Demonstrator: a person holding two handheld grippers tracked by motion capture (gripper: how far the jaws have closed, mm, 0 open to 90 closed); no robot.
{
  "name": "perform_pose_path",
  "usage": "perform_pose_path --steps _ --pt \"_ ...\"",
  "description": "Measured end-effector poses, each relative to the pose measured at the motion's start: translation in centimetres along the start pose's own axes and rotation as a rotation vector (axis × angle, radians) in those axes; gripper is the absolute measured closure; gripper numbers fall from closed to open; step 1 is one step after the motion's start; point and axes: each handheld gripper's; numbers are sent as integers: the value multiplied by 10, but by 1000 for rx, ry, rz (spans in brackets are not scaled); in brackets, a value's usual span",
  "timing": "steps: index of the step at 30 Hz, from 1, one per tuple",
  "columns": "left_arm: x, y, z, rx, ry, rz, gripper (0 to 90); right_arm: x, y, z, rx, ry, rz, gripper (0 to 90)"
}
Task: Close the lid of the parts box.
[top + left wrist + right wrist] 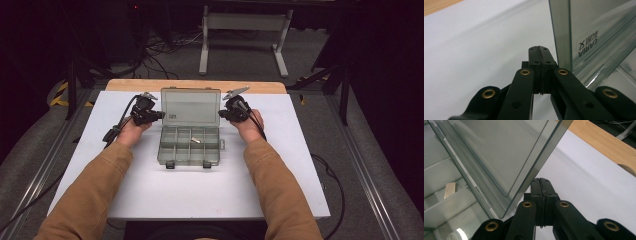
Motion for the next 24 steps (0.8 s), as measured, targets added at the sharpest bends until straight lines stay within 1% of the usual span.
perform_pose_path --steps 2,5,9,13,15,18,20,21,24 --pt "0 0 1 5 1 4 898 0 0 1 1 3 2 900" --pt "1 0 2 1 -10 5 898 0 0 2 4 7 3 900" --pt "1 0 5 2 -13 -8 898 -1 1 5 11 15 3 900" --pt "2 0 7 5 -25 -8 898 -2 1 8 14 20 11 900" --pt "1 0 9 3 -32 -15 898 -3 1 10 17 27 13 900" --pt "2 0 10 6 -36 -13 898 -4 2 12 19 35 15 900" --pt "2 0 11 2 -33 -23 898 -4 2 13 20 38 16 900" --pt "3 0 11 1 -38 -17 898 -4 2 14 20 41 17 900" --pt "3 -1 12 5 -42 -22 898 -5 1 16 23 51 21 900"
Point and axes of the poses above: each handheld gripper's, and its own axes: z roughly backward along the jaws, y roughly out of its top, x roughly to its right
